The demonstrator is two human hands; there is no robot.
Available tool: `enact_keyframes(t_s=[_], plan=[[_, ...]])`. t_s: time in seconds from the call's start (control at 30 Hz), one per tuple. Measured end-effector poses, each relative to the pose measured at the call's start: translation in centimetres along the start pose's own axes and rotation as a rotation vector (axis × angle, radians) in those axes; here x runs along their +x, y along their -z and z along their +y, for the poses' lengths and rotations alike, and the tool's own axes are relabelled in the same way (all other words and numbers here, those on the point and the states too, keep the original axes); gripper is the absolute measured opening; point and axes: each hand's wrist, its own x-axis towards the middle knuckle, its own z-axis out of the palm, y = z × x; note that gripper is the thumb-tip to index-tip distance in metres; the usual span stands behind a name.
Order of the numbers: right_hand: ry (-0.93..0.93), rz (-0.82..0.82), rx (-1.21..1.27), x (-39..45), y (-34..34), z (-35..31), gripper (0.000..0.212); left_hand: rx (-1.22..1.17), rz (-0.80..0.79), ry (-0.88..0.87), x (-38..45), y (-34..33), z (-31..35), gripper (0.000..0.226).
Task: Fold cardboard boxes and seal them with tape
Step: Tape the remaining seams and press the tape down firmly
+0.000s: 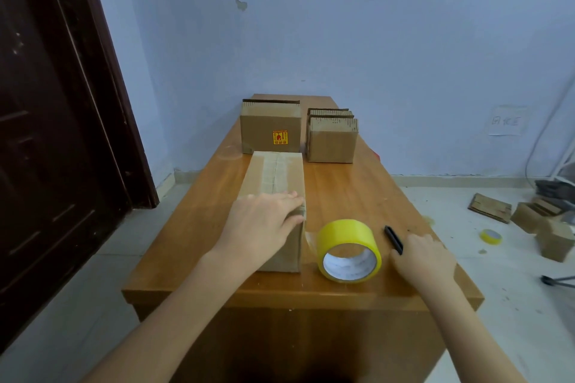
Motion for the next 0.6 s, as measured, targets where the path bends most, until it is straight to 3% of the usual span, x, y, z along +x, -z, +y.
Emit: enact_keyframes(t_s=[0.17, 0.33, 0.43, 0.5, 0.53, 0.6], plan=[[-0.009, 0.061, 0.100, -0.1, -0.7, -0.2, 0.014, -0.025, 0.001, 0.007, 0.1, 0.1, -0.2, 0.038], [0.060, 0.181, 0.624, -2.0, 2.1, -0.3, 0.009, -0.021, -0.026, 0.000, 0.1, 0.0, -0.5, 0.040], [0.174, -0.039, 0.924, -4.3, 5.3, -1.2, 0.003, -0.017, -0.018, -0.001, 0.2, -0.2, -0.6, 0.043], [0.206, -0.297, 1.103, -5.9, 6.7, -2.0, 0.018, -0.019, -0.011, -0.007, 0.1, -0.1, -0.5, 0.043], [0.242, -0.380, 1.120, -6.6, 7.1, -2.5, 0.022, -0.024, -0.007, -0.009, 0.1, -0.1, -0.5, 0.043], [0.347, -0.377, 1.000, -7.4, 7.6, -3.3, 0.026, -0.034, -0.002, -0.007, 0.1, 0.0, -0.5, 0.044]])
